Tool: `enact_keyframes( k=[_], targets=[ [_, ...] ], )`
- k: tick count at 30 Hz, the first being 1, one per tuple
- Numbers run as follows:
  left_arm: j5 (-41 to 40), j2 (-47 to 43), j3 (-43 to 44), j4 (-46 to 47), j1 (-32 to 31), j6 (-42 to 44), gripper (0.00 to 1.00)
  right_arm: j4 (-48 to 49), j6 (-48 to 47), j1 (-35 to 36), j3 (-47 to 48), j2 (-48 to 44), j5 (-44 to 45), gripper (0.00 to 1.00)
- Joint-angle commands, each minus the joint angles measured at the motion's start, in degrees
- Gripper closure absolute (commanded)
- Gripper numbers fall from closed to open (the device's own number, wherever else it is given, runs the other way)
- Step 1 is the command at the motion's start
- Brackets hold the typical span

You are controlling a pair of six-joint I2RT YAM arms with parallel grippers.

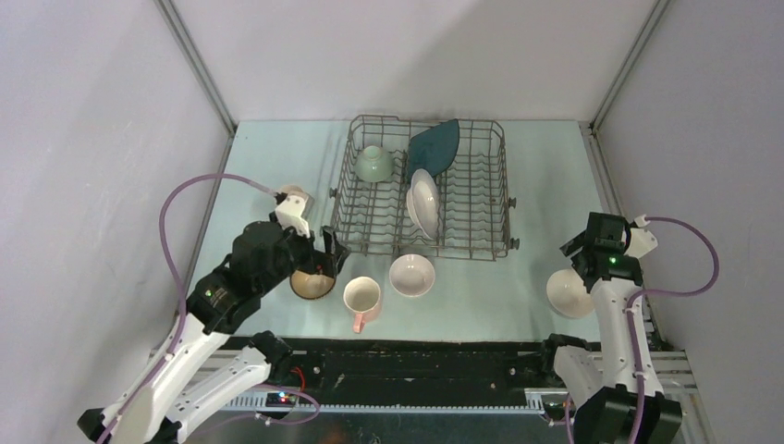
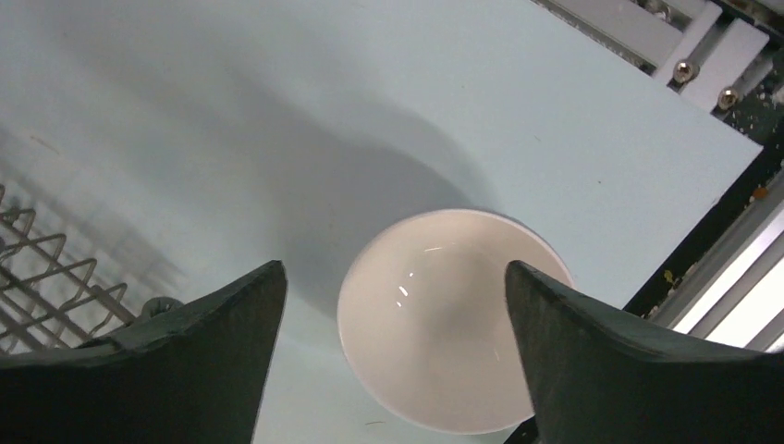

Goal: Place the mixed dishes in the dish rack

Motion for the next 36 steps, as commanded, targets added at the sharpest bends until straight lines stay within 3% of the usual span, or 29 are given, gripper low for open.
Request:
enact_keyframes(
  k=[1,3,5,9,12,15,18,31,34,36],
  targets=[
    [5.6,0.4,-1.2,4.5,0.3,3.6,0.0,1.6,0.9,-2.3,2.2,1.1,1.4,0.17],
    [6.3,0.9,-1.6,4.2,0.3,4.1,0.0,2.0,0.8,-2.8,2.2,2.0,2.4,0.34],
    [7.0,1.7,-1.9,3.7,0.3,4.6,0.0,2.3,1.0,-2.9,2.2,3.4,2.6,0.43],
    [6.6,2.6,-1.8,2.9,0.3,4.8,0.0,2.4,2.8,-2.9,2.2,7.3,0.9,0.5],
    [6.7,2.4,-2.3,3.1,0.3,4.7,0.0,2.4,3.5,-2.9,2.2,9.1,-0.5,0.47],
    [6.9,2.3,-2.5,3.0,0.3,4.8,0.0,2.8,3.4,-3.0,2.2,10.3,-2.2,0.29],
    [7.1,2.2,-2.6,3.1,0.3,4.6,0.0,3.2,4.5,-3.1,2.2,10.1,-4.7,0.24],
    [5.0,0.6,-2.7,2.7,0.4,3.8,0.0,2.7,9.2,-0.7,2.2,17.4,-6.5,0.25],
    [5.0,0.4,-2.9,2.7,0.4,3.6,0.0,3.7,9.3,-0.3,2.2,19.4,-5.5,0.29],
    [5.0,0.5,-2.7,2.5,0.4,3.6,0.0,5.1,9.0,-0.2,2.2,20.7,-5.5,0.4]
  ],
)
